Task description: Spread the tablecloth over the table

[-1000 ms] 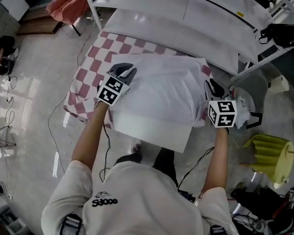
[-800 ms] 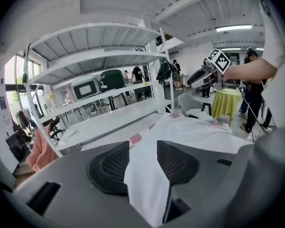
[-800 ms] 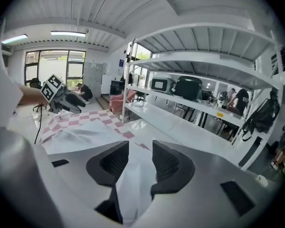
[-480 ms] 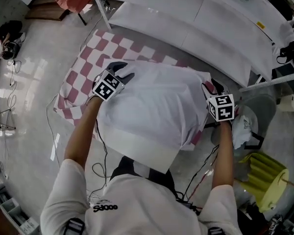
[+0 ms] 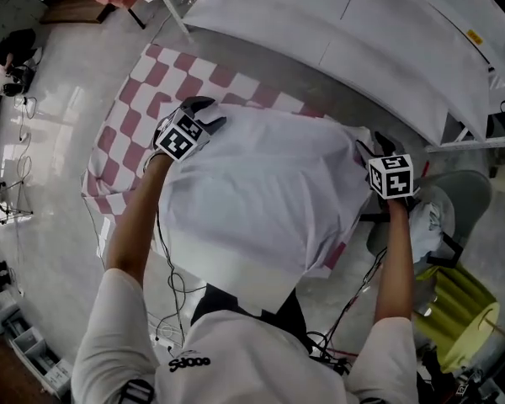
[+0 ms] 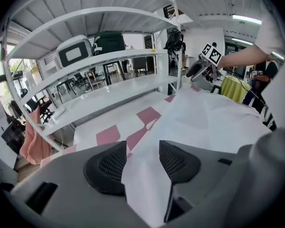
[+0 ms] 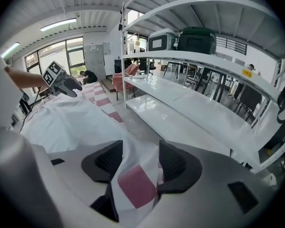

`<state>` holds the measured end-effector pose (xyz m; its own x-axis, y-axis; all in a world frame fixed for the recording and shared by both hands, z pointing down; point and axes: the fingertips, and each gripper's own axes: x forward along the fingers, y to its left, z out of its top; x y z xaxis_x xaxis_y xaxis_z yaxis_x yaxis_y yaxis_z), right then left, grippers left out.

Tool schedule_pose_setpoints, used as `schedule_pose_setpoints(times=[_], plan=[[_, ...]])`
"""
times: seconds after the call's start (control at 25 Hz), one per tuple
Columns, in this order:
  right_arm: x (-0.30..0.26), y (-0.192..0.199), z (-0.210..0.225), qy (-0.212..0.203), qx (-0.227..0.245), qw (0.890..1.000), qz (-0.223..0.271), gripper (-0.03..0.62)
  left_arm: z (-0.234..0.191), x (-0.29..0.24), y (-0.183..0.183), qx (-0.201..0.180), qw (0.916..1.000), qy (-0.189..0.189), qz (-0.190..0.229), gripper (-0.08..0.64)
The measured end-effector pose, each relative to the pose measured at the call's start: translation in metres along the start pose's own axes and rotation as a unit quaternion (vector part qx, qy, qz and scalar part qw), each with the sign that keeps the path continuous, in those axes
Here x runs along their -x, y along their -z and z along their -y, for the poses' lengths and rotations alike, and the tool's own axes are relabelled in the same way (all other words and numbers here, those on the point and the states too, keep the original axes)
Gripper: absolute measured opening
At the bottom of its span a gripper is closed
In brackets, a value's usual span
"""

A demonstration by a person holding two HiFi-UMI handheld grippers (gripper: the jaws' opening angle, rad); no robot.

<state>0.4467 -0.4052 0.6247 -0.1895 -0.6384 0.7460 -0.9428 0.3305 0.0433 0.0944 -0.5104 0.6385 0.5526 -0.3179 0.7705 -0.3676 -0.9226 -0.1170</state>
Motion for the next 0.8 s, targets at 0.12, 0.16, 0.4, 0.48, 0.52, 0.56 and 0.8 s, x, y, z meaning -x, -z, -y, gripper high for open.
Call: schedule_pose_setpoints(times=[0.12,0.16,0.4,0.48,0.52,0.56,0.8], plan=[[-0.012,0.008,0.014,-0.001,-0.011,1.000,-0.012,0.259,-0.008,-0.015,0.004,0.000,0.9999,0.007,-0.013,0.225],[-0.017,0.011,0.016,-0.003,-0.015,1.000,-0.018,0.259,-0.010,-0.018,0.005,-0.005,0.9998,0.009,-0.019,0.225],[-0.035,0.027,0.021,-0.018,0.000,0.999,-0.050,0.222,-0.016,-0.032,0.009,-0.012,0.9990,0.019,-0.038,0.202],[-0.038,0.030,0.020,-0.018,0.022,0.998,-0.062,0.161,-0.017,-0.036,0.012,-0.021,0.9985,0.022,-0.047,0.183],[-0.040,0.031,0.019,-0.019,0.027,0.997,-0.065,0.147,-0.017,-0.039,0.015,-0.029,0.9977,0.024,-0.056,0.183],[-0.041,0.032,0.019,-0.020,0.028,0.997,-0.068,0.138,-0.016,-0.042,0.019,-0.038,0.9967,0.028,-0.066,0.183],[-0.041,0.033,0.020,-0.015,0.039,0.997,-0.072,0.025,-0.015,-0.044,0.025,-0.052,0.9946,0.025,-0.086,0.049]])
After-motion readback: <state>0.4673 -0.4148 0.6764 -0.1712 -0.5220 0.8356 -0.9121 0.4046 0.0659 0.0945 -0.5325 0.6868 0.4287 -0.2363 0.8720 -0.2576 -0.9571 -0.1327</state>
